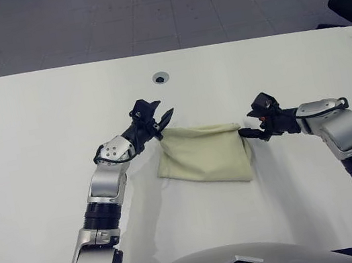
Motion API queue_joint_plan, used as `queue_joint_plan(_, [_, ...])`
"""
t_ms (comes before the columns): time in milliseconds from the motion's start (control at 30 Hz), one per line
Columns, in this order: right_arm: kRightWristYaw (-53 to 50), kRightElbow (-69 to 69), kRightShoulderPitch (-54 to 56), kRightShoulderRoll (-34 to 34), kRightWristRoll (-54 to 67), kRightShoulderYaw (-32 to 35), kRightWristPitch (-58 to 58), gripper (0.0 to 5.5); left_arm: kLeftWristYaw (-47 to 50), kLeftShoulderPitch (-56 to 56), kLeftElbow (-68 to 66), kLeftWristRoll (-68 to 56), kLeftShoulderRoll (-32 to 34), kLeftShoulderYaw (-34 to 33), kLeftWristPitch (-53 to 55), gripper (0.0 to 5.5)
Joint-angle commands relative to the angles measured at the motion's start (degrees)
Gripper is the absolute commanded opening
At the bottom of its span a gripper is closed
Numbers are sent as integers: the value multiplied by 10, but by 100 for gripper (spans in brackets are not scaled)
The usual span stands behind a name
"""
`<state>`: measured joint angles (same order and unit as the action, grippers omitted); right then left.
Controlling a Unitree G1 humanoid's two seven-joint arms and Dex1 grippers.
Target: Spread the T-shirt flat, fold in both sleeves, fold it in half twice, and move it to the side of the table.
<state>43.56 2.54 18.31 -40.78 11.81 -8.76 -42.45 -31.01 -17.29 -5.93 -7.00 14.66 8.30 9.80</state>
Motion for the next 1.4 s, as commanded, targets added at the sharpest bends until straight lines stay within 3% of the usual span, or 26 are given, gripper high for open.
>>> queue_joint_plan(33, [-9, 31, -9, -6, 11, 46, 8, 466, 13, -6, -13, 6, 0, -12, -8, 323])
queue_joint_plan(200, [2, 82, -36, -3, 41, 65, -9, 540, 23, -12, 5, -8, 8, -46, -9, 416])
queue_joint_plan(433, [-7, 115, -60, 20, 66, 83, -1, 540, -73, 86, 167, -61, 98, -75, 16, 539])
queue_joint_plan(567, [-15, 96, -65, 51, 48, 50, 44, 540, -107, 167, 222, -44, 159, -69, 21, 539])
queue_joint_plan(767, [-38, 36, -61, 95, 30, 40, 94, 540, -151, 219, 242, -31, 194, -29, 2, 539])
queue_joint_plan(967, [-41, 4, -56, 110, 13, 28, 127, 540, -130, 228, 193, 29, 189, 16, -9, 539])
queue_joint_plan(1400, [-112, -86, -32, 167, -30, 42, 202, 540, -84, 211, 120, 81, 183, 33, -43, 539])
